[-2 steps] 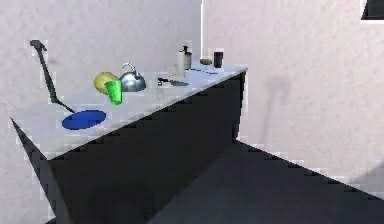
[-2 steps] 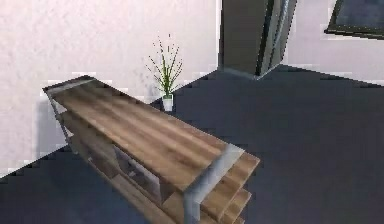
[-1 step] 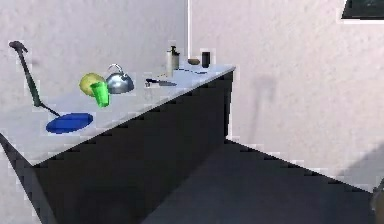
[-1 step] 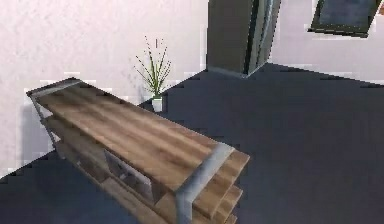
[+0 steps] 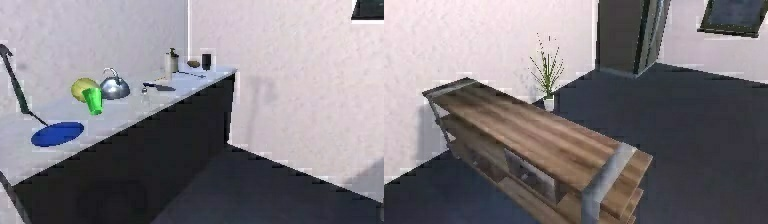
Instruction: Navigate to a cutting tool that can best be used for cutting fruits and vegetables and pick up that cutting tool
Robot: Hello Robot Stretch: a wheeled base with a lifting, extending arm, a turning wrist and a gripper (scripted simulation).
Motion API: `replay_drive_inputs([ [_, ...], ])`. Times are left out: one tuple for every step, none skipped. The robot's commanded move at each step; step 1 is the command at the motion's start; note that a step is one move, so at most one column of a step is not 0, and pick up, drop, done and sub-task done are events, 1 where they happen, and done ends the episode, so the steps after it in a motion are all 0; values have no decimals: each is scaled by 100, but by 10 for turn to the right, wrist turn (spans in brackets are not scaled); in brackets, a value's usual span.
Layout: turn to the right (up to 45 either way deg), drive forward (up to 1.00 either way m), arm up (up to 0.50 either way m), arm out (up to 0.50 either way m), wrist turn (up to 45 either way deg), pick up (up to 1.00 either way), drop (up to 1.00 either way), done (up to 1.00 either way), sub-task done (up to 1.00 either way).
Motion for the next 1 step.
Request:
replay_drive_inputs([
  [0, 50, 0, 0, 0, 0, 0, 0, 0],
])
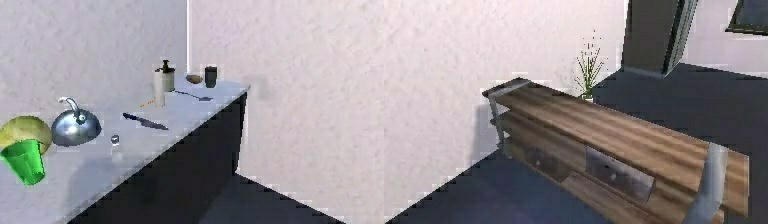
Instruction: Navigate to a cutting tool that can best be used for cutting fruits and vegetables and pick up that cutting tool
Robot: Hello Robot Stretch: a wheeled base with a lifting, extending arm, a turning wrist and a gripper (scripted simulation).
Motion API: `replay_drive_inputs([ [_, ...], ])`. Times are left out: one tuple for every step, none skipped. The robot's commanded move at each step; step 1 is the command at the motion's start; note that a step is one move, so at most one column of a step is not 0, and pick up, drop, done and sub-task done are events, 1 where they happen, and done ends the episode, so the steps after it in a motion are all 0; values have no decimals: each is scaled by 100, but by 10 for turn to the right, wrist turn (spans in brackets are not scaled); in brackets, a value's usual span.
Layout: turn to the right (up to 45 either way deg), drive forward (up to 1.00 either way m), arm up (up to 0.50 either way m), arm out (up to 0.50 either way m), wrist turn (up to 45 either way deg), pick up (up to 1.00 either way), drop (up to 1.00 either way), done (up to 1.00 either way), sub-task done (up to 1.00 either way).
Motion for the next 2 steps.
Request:
replay_drive_inputs([
  [240, 0, 0, 0, 0, 0, 0, 0, 0],
  [0, 5, 0, 0, 0, 0, 0, 0, 0],
])
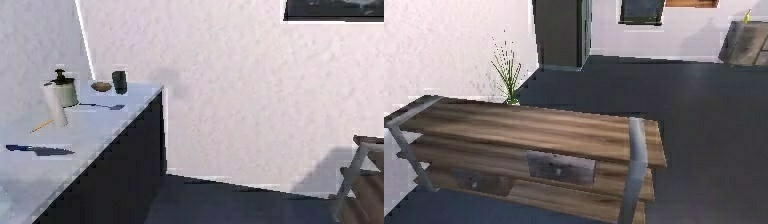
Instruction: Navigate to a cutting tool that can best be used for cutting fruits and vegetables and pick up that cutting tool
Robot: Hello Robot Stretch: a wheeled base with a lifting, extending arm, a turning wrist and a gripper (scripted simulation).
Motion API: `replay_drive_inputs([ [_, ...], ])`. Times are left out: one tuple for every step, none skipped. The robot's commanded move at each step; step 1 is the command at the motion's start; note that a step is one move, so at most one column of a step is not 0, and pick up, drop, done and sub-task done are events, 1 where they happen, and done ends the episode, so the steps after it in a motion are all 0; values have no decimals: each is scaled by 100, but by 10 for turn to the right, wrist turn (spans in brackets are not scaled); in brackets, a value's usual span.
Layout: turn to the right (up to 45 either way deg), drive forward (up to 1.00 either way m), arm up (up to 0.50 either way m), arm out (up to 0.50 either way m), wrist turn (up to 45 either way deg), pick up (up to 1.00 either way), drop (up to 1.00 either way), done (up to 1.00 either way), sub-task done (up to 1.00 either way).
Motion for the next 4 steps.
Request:
replay_drive_inputs([
  [-450, 0, 0, 0, 0, 0, 0, 0, 0],
  [-450, 0, 0, 0, 0, 0, 0, 0, 0],
  [-390, 0, 0, 0, 0, 0, 0, 0, 0],
  [-30, 0, 0, 0, 0, 0, 0, 0, 0],
])
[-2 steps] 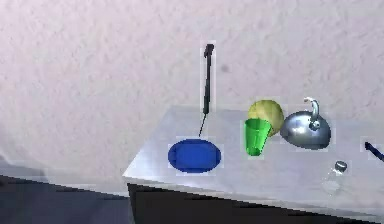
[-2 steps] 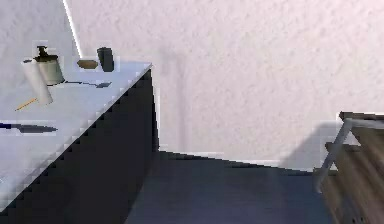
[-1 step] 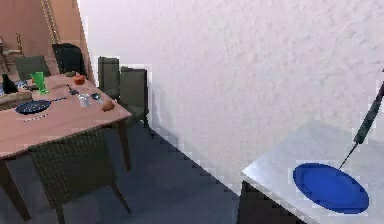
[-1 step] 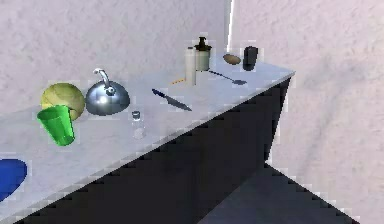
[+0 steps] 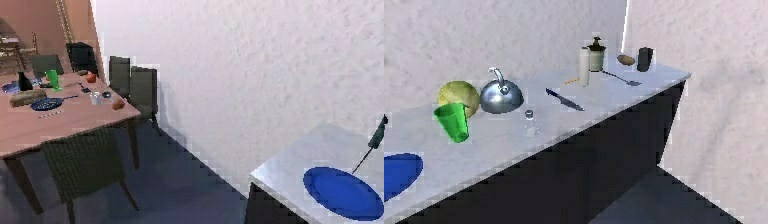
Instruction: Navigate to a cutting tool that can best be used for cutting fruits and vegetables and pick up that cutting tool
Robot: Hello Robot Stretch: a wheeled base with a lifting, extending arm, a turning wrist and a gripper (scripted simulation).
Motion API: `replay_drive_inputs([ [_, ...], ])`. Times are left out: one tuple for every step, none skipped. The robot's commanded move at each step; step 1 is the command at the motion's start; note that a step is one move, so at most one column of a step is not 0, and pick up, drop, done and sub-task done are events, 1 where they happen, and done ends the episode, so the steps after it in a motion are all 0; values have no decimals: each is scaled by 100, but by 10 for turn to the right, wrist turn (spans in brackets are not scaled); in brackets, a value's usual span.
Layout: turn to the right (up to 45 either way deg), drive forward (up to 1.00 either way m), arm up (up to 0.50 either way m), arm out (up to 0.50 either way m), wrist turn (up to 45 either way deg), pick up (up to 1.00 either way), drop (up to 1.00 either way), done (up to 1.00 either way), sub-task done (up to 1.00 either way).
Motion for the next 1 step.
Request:
replay_drive_inputs([
  [450, 0, 0, 0, 0, 0, 0, 0, 0],
])
